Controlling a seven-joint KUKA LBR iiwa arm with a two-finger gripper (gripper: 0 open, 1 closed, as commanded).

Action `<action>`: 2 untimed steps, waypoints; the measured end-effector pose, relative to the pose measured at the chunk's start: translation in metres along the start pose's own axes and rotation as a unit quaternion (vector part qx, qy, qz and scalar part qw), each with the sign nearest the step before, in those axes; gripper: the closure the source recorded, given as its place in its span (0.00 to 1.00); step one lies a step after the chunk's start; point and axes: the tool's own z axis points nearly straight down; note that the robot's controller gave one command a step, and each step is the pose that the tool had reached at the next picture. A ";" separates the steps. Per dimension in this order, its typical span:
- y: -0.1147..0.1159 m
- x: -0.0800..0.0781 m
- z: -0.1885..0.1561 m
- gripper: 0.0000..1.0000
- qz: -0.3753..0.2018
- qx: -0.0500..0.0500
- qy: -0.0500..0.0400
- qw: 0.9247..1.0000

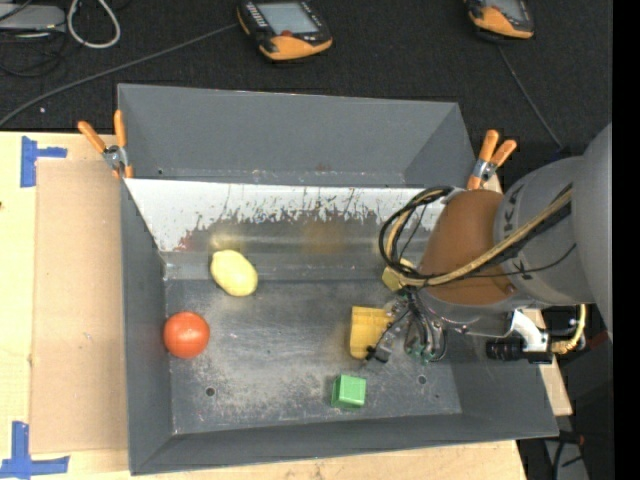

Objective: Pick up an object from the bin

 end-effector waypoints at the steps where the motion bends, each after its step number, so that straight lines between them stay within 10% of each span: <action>1: -0.001 0.002 -0.038 1.00 -0.001 0.001 0.004 1.000; 2: -0.001 0.002 -0.063 1.00 -0.002 0.002 0.004 1.000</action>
Offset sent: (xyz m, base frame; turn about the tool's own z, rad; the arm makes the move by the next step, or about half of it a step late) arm -0.0033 0.0003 0.0670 -0.0015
